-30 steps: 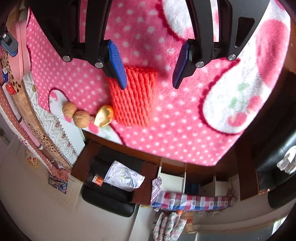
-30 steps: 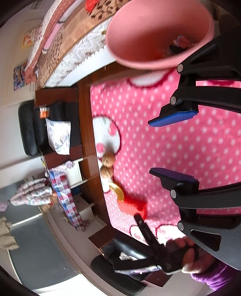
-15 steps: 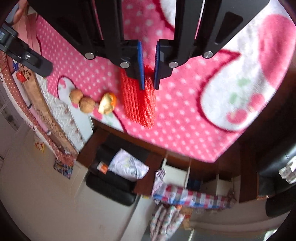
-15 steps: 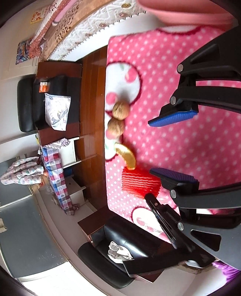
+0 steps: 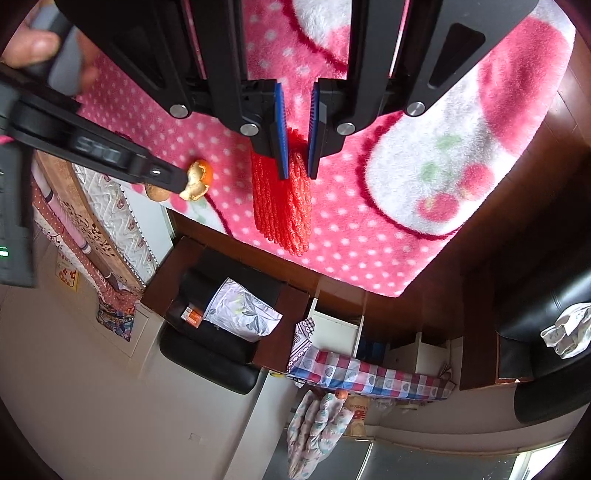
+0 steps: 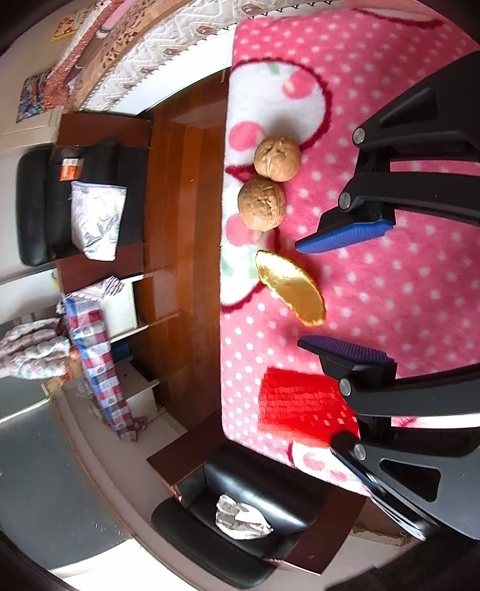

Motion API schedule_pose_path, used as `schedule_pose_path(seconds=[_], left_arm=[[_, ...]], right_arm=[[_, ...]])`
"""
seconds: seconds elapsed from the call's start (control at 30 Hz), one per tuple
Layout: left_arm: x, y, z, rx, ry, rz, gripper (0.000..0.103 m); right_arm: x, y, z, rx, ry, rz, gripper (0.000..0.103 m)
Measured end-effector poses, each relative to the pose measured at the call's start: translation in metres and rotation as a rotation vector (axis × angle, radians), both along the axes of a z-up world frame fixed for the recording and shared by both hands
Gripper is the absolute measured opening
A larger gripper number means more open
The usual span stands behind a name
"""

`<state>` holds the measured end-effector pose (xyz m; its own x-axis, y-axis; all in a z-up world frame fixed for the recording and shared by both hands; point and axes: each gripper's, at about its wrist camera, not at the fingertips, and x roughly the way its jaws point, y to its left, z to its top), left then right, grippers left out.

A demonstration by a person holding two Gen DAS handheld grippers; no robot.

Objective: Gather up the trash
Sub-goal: 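Grasp the red mesh pad with the left tool while the right tool grasps the orange peel, then carry the red mesh pad with the left tool while the right tool carries the orange peel to the basin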

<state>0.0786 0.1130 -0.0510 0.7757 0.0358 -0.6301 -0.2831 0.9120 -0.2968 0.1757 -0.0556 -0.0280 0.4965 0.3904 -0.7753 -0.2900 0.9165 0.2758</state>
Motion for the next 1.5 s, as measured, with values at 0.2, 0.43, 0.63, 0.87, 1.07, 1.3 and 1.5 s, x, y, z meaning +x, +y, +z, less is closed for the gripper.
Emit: schedule_pose_path(seconds=[0.2,0.43,0.63,0.87,1.07,1.3,1.5], left_arm=[[0.002,0.0,-0.001,-0.011,0.014,-0.004,0.009],[0.007,-0.001,-0.005,-0.005,0.033,-0.014,0.009],[0.011,-0.002,-0.008,0.001,0.046,-0.015,0.009],[0.012,-0.005,-0.009,0.008,0.048,-0.022,0.009],[0.013,-0.006,-0.011,0.003,0.051,-0.024,0.009],[0.012,-0.007,-0.011,0.001,0.05,-0.038,0.009],[0.011,-0.012,-0.01,0.006,0.035,-0.059,0.009]], right_arm=[[0.02,0.005,-0.019,0.0,0.038,-0.04,0.047],[0.021,0.011,-0.026,-0.017,0.007,-0.033,0.034],[0.02,0.006,-0.026,-0.006,-0.01,-0.025,0.011],[0.008,-0.001,-0.015,-0.01,-0.051,-0.017,0.005],[-0.008,-0.014,-0.004,0.001,-0.062,-0.018,0.005],[-0.035,-0.039,0.002,0.013,-0.044,-0.042,0.005],[-0.058,-0.062,0.006,0.005,-0.043,-0.062,0.005]])
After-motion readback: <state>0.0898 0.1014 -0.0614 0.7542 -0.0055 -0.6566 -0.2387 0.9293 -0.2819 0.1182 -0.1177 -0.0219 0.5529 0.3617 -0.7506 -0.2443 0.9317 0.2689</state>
